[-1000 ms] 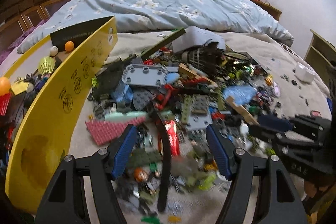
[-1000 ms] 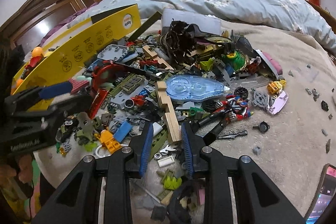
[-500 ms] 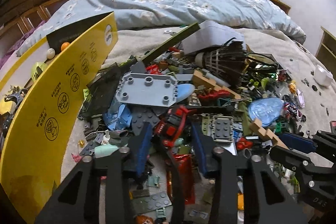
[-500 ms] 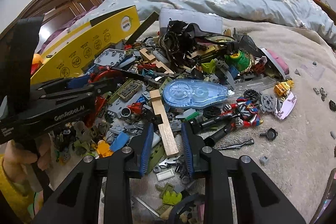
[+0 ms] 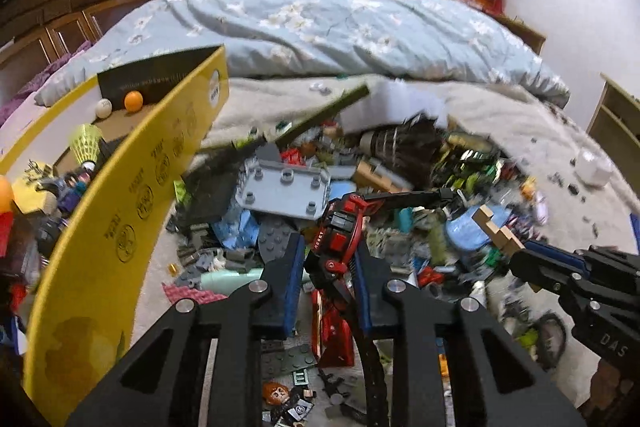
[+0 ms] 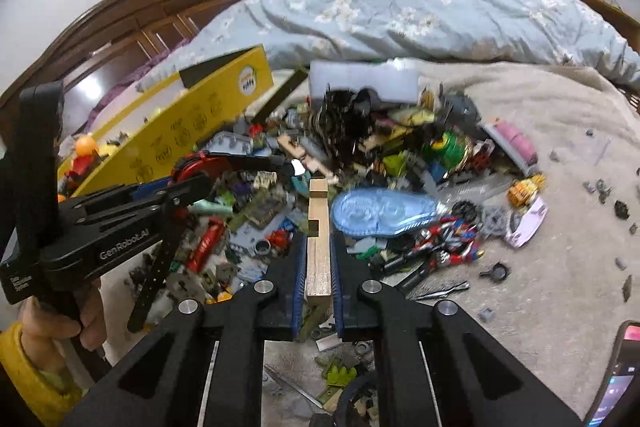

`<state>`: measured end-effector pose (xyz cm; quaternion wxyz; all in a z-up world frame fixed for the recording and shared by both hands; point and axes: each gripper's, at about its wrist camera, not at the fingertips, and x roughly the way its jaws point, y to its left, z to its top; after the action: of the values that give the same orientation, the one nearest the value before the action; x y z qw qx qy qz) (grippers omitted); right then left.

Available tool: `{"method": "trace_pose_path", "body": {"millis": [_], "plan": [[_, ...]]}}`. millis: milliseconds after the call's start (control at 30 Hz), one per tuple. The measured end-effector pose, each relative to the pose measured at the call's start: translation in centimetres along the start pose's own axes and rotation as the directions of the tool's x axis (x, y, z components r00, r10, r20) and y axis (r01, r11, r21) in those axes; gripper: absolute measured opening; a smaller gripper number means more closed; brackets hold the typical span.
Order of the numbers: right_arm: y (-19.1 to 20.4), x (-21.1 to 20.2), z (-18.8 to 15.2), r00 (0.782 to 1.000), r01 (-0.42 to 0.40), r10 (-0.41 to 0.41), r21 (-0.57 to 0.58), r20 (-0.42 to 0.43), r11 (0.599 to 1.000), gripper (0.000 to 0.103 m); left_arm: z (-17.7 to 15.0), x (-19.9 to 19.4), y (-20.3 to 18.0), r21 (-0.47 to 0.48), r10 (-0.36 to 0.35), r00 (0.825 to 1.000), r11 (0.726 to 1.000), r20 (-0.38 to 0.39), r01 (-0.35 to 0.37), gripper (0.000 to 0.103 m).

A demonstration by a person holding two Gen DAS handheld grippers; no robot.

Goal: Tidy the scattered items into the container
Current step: 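Grasp a red-and-black toy with the left tool while the right tool grasps a wooden stick, then carry the red toy and wooden stick into the yellow box and release both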

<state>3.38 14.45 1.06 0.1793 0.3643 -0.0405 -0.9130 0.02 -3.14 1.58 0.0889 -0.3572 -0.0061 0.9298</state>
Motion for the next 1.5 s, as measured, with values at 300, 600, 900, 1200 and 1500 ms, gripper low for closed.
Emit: {"method": "trace_pose_path", "body": {"millis": [300,600,900,1200,1500], "plan": [[-0.6,-1.4,0.3,0.999,-0.028,0.027,0.029,0.032,0.999,0.012,2.0,-4.3,-1.2,0.031,0.019,0.995,0.999,0.098,-0.022,0.022],[-0.5,-2.1,1.0,0.996,-0.074,0.071,0.06,0.052,0.995,0.012,3.3,-7.7,0.2,0.027,0.079,0.985,0.996,0.155,-0.085,0.022],[1.1,-2.4,2.5,0.993,-0.099,0.097,0.029,0.067,0.995,0.012,4.1,-9.5,2.5,-0.002,0.129,0.973,0.991,0.19,-0.131,0.022],[5.9,-0.5,4.2,0.981,-0.189,0.19,-0.022,0.034,0.982,0.012,4.2,-12.6,7.7,-0.063,0.233,0.949,0.972,0.213,-0.225,0.022],[14.0,1.8,6.4,0.954,-0.299,0.301,-0.123,-0.009,0.946,0.012,3.6,-13.6,15.4,-0.133,0.369,0.912,0.928,0.181,-0.349,0.022]]}}
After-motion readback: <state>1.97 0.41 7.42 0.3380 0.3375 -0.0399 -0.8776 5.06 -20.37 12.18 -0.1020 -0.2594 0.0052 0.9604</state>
